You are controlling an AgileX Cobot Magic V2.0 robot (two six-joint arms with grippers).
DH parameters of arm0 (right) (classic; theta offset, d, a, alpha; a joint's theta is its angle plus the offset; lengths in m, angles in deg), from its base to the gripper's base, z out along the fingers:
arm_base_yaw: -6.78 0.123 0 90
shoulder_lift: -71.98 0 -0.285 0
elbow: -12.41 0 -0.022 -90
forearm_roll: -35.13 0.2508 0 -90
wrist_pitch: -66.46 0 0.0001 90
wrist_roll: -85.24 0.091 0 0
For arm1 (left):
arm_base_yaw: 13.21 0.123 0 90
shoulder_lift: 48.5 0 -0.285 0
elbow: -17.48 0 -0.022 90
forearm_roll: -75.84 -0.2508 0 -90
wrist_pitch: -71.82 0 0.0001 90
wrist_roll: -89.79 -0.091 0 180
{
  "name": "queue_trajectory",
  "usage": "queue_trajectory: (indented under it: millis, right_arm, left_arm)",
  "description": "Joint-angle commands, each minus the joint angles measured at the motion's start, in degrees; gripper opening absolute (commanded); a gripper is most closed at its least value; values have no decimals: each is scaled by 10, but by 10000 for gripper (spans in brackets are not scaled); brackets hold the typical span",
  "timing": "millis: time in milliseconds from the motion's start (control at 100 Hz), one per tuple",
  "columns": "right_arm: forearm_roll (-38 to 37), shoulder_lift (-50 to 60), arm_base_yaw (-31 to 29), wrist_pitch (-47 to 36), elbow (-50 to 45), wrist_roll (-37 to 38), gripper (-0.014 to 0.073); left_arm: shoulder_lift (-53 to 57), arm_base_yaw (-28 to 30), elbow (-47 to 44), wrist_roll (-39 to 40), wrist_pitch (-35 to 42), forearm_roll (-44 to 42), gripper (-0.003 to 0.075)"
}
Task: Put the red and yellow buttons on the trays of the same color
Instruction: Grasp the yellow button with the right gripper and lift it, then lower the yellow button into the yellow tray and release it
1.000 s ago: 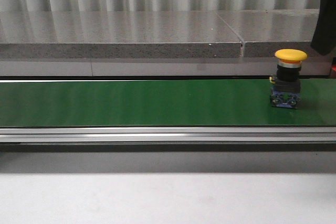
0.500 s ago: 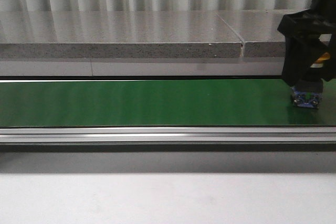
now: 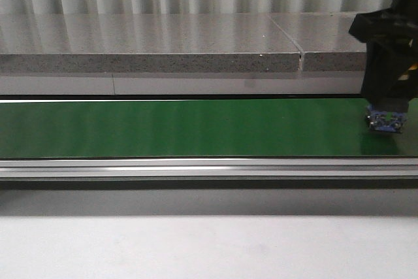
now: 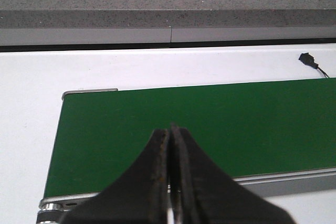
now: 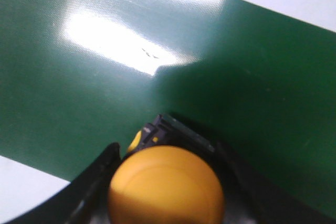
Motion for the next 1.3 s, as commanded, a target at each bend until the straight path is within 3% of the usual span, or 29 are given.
queue_trajectory:
  millis: [0,180,350,610,860,1290]
  right_arm:
    - [-2,54,-25,1,19,23,73]
    - [-34,125,-117,43,19,54,73]
    - [-73,181,-258,66,9,93,73]
    - [-115,205,-444,-21,-58,171,73]
    - [-142,204,-463,-112,-116,191,73]
    - [-173,123,-471,-109,-119,234,73]
  left_arm:
    - [-1,-4,16,1,40,15,-20]
    - [-1,-4,16,1,40,15,-20]
    - [-1,-4,16,1,40,15,-20]
    - [-1,-4,16,1,40,15,-20]
    - [-1,-4,16,1,40,15,-20]
    - [-1,-4,16,1,40,15,-20]
